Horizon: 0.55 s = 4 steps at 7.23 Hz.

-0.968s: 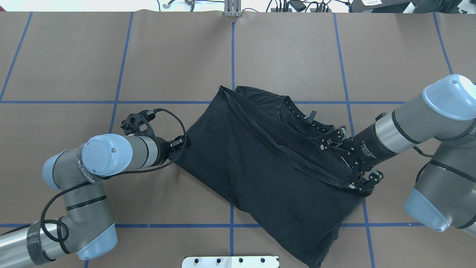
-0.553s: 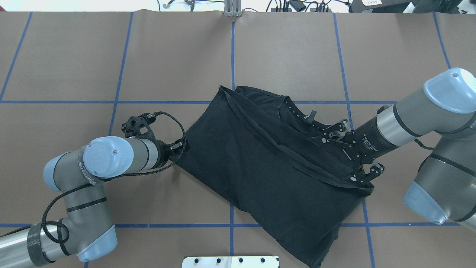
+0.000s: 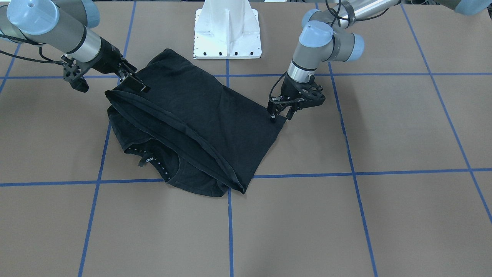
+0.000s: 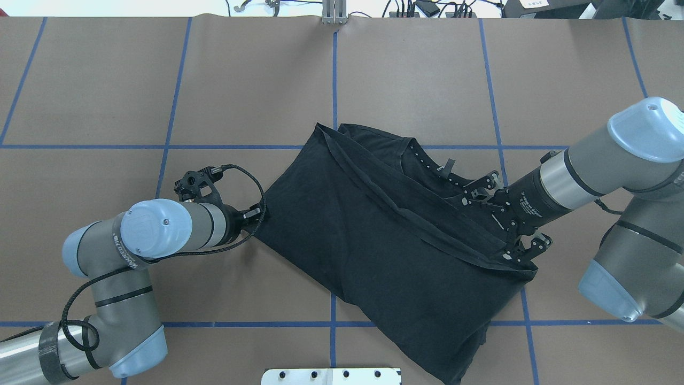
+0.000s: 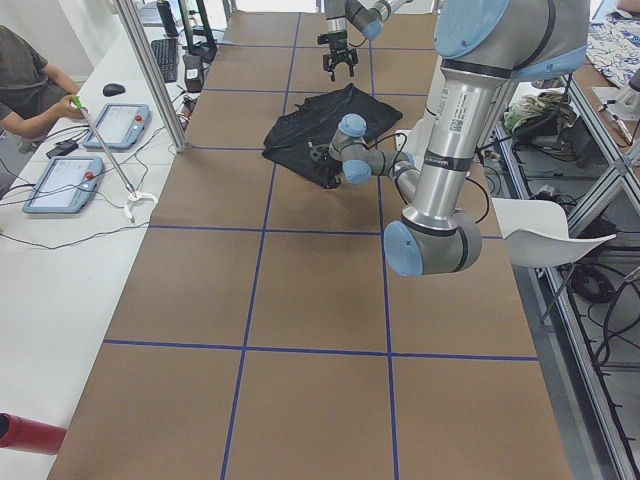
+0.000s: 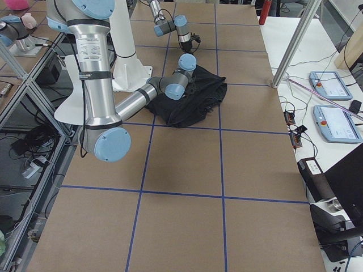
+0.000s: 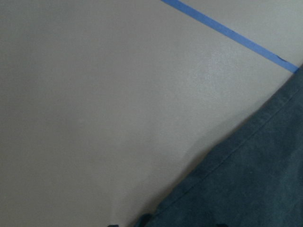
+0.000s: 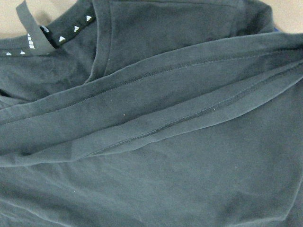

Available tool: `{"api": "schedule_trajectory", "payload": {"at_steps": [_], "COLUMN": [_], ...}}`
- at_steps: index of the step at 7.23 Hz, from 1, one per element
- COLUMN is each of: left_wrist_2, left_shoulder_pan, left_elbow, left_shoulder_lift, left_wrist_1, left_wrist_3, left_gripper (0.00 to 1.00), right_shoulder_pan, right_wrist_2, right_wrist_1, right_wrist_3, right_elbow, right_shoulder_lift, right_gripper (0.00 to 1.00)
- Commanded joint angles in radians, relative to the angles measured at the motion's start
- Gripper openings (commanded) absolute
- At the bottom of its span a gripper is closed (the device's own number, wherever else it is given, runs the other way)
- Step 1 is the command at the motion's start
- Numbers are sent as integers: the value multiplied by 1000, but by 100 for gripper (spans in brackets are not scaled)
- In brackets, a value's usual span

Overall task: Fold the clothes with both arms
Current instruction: 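Move the left gripper to the shirt's far side while the right gripper folds inward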

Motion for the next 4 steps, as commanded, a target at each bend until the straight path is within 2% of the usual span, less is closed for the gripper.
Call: {"api": "schedule_trajectory", "payload": {"at_steps": [1, 2, 4], "left_wrist_2": [-6, -8, -6], "left_shoulder_pan": [3, 3, -28], "left_elbow": [-1, -7, -31], "left_shoulder_lift": [-1, -4, -12], "left_wrist_1": [0, 0, -2], "left_wrist_3": [-40, -42, -19], "left_gripper": [4, 0, 0], "right_shoulder_pan": [-1, 1, 2], "right_wrist_2": [0, 0, 0], "right_wrist_1": [0, 0, 0], "right_wrist_3": [0, 0, 0], "right_elbow": [0, 0, 1], "right_shoulder_lift": [-1, -1, -1], "right_gripper": [100, 100, 100]}}
